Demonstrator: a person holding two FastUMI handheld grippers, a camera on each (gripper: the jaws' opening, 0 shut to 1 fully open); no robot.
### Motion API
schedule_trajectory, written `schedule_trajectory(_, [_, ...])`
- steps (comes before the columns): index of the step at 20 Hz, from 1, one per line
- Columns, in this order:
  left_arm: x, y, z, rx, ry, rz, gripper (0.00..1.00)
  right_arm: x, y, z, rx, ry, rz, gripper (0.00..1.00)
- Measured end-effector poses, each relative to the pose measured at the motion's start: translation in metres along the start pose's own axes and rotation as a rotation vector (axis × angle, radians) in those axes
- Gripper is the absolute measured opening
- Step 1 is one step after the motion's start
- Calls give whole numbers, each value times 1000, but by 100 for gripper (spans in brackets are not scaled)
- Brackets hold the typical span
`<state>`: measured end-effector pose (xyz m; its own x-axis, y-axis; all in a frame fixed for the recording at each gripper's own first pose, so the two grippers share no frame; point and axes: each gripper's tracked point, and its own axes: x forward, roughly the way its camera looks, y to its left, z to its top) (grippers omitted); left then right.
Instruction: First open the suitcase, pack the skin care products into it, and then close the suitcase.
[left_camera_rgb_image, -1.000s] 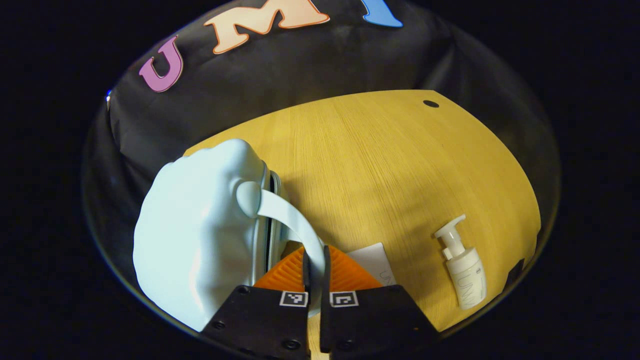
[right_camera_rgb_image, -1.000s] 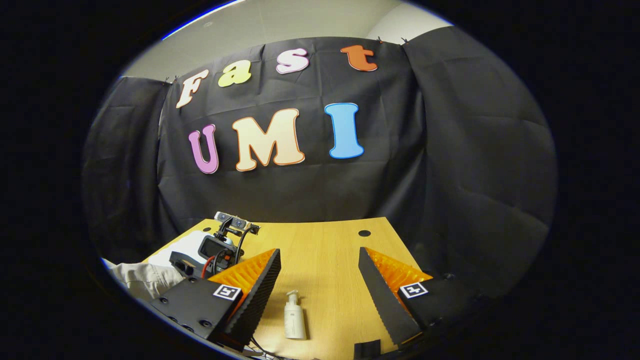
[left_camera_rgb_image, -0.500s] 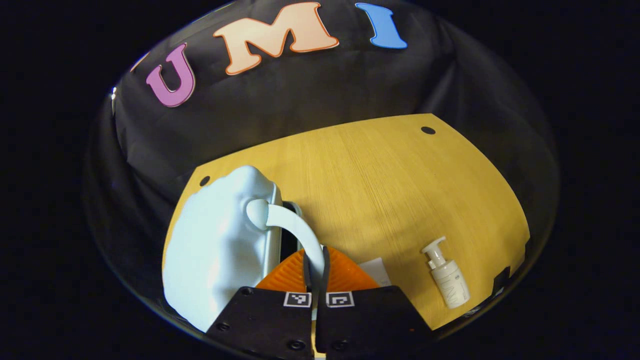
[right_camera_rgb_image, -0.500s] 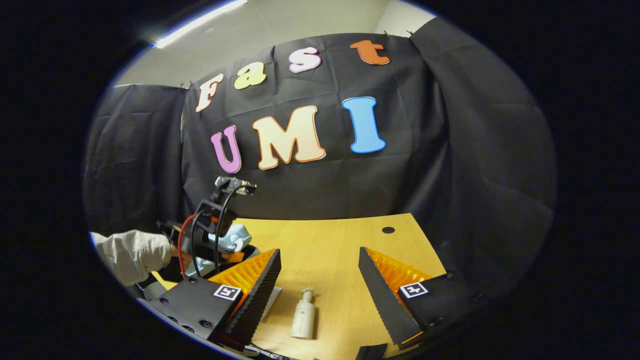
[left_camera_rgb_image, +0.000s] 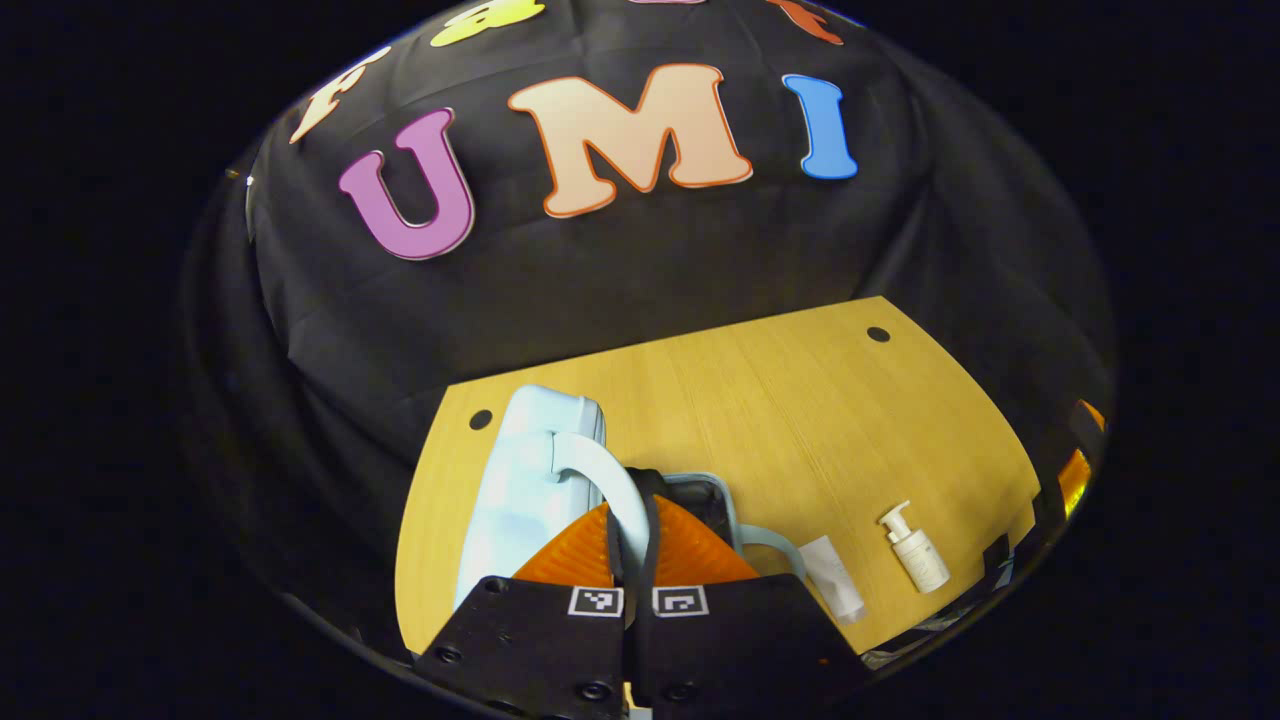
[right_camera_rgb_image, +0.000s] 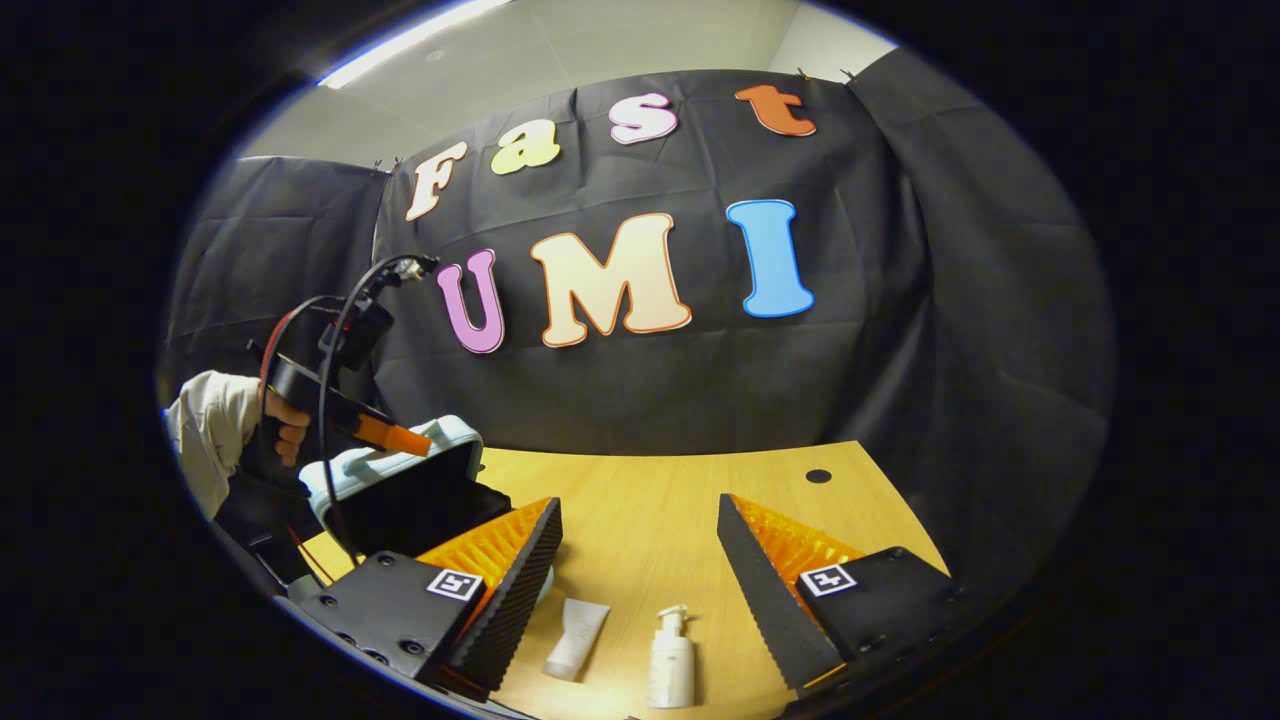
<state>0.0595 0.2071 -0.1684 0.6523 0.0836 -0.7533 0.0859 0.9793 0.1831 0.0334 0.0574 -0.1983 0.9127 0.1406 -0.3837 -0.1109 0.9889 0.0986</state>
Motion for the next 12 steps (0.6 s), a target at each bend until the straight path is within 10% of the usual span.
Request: schedule_trajectory(12, [13,240,-38,-21,24,219,0,56,69,0,9,-8,-93,99])
